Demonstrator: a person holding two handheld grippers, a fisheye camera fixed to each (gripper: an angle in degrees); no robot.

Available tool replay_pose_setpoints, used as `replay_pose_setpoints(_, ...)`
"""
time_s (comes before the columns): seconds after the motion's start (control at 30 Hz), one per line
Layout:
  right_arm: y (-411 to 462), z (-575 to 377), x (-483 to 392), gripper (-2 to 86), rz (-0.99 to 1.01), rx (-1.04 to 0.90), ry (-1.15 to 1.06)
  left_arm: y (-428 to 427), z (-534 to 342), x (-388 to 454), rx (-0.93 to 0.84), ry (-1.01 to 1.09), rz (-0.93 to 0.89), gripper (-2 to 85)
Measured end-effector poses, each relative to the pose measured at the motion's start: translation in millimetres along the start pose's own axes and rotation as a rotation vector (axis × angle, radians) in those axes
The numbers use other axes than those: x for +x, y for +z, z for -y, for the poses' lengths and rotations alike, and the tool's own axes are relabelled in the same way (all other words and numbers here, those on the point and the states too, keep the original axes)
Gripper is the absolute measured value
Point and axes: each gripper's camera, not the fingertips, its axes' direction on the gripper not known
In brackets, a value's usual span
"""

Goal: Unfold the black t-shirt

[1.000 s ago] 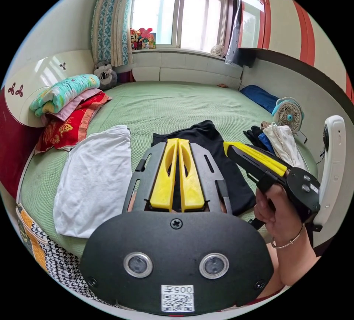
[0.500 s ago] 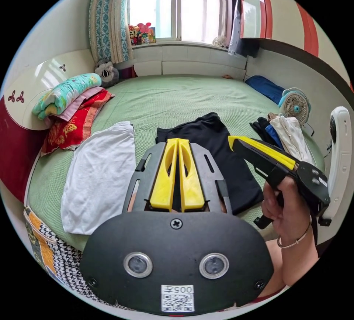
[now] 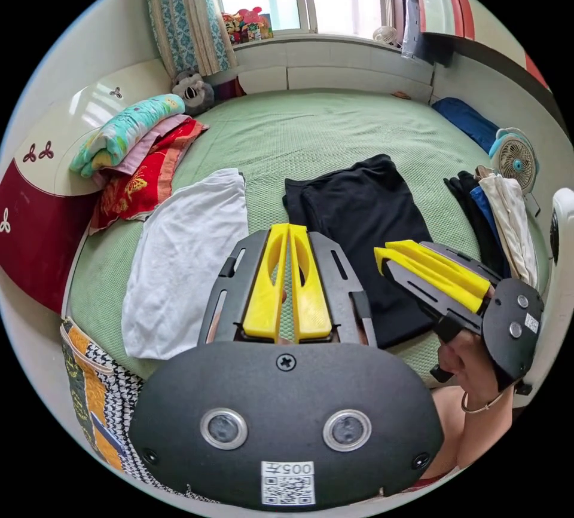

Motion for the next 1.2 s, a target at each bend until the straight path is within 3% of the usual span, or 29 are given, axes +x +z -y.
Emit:
replay_pose_setpoints(0.53, 100, 64, -26, 11.5, 0.073, -0.165, -0.052, 6, 12, -37, -0.005, 0.016, 0.021, -0.1)
replay_pose_setpoints(0.83, 135, 85, -47, 12.2, 0.031, -0.189, -0.051, 6, 15, -78, -0.006, -0.044, -0.061, -0.2)
replay_pose_setpoints(1.1, 164, 87, -50, 9.0, -0.048, -0.234, -0.047, 8, 24, -97, -0.017, -0.033, -0.079, -0.3)
replay_pose_setpoints(1.2, 162, 87, -35, 5.8, 0.014, -0.236, 0.015, 8, 27, -100, -0.017, -0.023, -0.076, -0.3)
